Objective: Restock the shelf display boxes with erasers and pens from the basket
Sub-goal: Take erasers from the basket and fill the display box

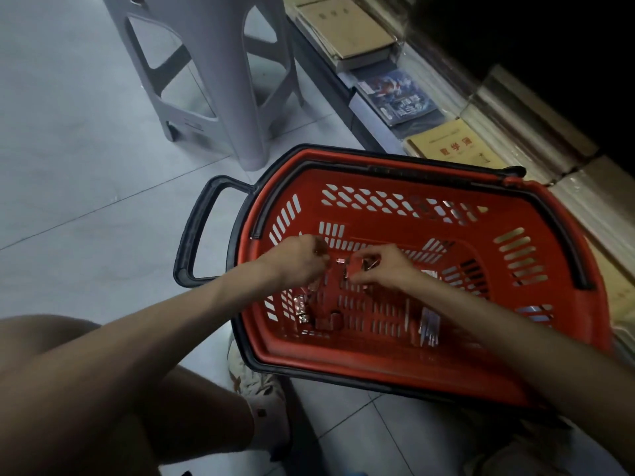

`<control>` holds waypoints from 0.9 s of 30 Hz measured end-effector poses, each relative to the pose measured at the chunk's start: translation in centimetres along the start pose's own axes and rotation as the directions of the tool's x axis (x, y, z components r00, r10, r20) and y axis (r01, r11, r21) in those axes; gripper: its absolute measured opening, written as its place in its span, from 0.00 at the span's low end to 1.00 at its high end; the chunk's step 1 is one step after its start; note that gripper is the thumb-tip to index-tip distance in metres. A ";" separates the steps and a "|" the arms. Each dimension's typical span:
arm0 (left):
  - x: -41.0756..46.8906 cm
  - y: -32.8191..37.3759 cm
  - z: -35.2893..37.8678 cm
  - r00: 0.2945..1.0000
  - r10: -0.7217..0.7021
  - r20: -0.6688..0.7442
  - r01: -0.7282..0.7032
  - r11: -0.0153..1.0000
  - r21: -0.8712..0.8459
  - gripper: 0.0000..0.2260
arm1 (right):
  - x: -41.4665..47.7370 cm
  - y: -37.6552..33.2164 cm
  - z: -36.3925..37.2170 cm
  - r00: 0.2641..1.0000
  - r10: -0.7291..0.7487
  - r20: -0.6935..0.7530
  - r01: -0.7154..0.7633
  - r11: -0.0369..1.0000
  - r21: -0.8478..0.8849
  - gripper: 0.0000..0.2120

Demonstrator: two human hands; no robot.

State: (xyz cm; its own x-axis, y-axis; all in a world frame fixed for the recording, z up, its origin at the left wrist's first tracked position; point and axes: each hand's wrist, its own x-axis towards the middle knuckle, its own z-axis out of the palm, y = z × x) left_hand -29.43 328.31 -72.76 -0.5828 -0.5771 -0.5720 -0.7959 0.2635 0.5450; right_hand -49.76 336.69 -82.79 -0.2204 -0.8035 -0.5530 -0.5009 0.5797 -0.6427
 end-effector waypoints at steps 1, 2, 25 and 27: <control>-0.1 0.6 0.2 0.997 -0.082 0.011 0.083 0.970 -0.227 0.13 | -1.2 -1.3 -0.9 0.998 -0.052 -0.030 0.052 0.999 0.000 0.29; -0.4 1.4 0.2 0.984 -0.162 0.071 0.177 0.873 -0.454 0.14 | -2.5 -2.9 -1.7 0.991 -0.116 -0.064 0.116 0.993 -0.010 0.29; -1.1 3.0 -5.4 0.994 0.049 0.099 0.108 -0.251 -0.962 0.07 | -8.3 -10.7 -6.0 0.610 -0.674 -0.417 0.698 0.706 -0.120 0.15; -1.0 2.9 -5.4 0.994 0.030 0.106 0.110 -0.243 -0.964 0.08 | -5.7 -7.3 -4.2 0.692 -0.609 -0.389 0.617 0.778 -0.121 0.11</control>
State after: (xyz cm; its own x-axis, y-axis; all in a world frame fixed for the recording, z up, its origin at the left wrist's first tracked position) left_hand -30.30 325.43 -67.27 -0.6202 -0.4835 -0.6177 0.2868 -0.8727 0.3952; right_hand -48.40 336.49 -72.71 -0.1728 -0.9612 0.2150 -0.6264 -0.0612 -0.7771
